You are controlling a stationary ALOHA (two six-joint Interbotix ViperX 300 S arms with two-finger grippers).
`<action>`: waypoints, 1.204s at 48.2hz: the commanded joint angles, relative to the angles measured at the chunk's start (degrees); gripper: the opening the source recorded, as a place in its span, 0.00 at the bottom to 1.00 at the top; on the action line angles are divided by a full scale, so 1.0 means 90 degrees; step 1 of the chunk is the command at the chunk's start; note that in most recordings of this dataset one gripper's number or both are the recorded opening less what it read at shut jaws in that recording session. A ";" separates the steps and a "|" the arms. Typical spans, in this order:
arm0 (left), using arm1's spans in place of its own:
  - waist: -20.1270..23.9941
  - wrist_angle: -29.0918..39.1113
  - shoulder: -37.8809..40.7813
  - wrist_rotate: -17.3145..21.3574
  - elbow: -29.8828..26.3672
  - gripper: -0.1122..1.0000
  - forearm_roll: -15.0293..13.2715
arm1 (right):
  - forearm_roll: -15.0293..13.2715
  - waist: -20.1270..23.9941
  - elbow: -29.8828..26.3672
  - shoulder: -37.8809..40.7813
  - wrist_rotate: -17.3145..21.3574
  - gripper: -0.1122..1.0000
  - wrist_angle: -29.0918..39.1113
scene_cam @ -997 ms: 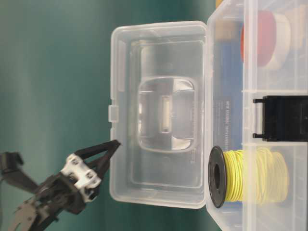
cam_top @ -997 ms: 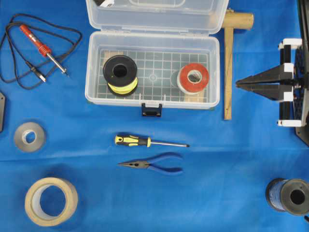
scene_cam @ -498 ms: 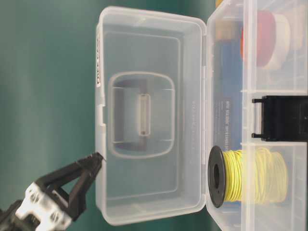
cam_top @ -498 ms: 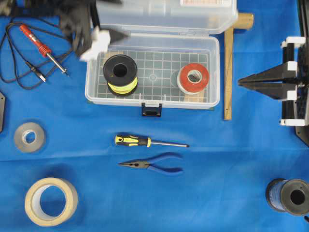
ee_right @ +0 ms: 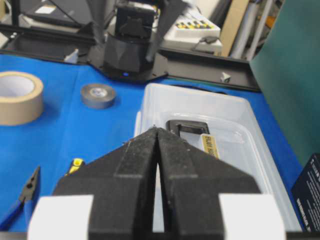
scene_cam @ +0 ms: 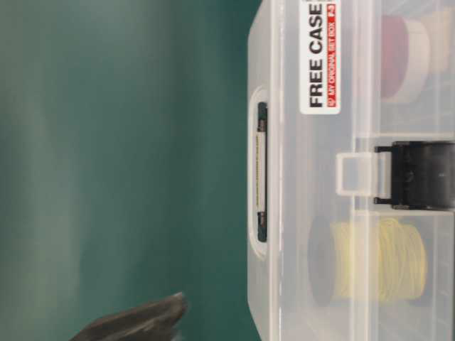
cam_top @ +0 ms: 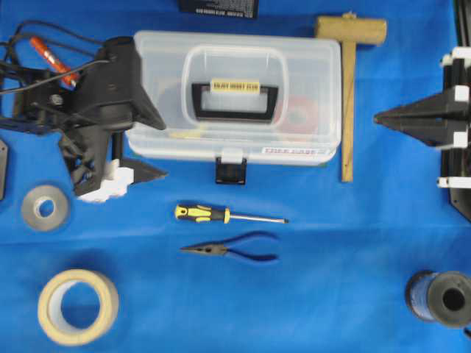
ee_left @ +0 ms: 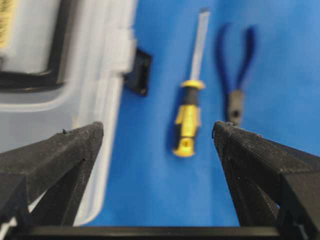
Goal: Close the tool box with the left arm.
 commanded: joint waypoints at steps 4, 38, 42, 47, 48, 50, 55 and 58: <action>-0.0049 -0.0322 -0.0781 0.0010 0.0176 0.90 0.0020 | 0.0010 -0.0010 -0.0176 0.0020 0.0039 0.10 -0.0020; -0.0049 -0.3057 -0.5459 0.0576 0.3770 0.90 0.0049 | 0.0010 0.0000 -0.0186 -0.0039 0.0020 0.10 -0.0020; -0.0049 -0.3115 -0.5820 0.0547 0.4170 0.90 0.0029 | 0.0010 0.0000 -0.0195 -0.0039 0.0000 0.10 -0.0010; -0.0049 -0.3115 -0.6172 0.0508 0.4619 0.90 0.0029 | 0.0010 0.0000 -0.0176 -0.0039 0.0000 0.10 -0.0010; -0.0049 -0.3125 -0.6211 0.0508 0.4687 0.90 0.0029 | 0.0010 0.0000 -0.0176 -0.0039 0.0000 0.10 0.0000; -0.0049 -0.3125 -0.6270 0.0498 0.4795 0.90 0.0029 | 0.0010 0.0000 -0.0176 -0.0039 0.0000 0.10 0.0010; -0.0049 -0.3145 -0.6279 0.0488 0.4980 0.90 0.0020 | 0.0000 0.0000 -0.0176 -0.0029 0.0000 0.10 0.0010; -0.0049 -0.3184 -0.6240 0.0488 0.5049 0.90 0.0020 | 0.0010 0.0000 -0.0176 -0.0029 0.0000 0.10 0.0039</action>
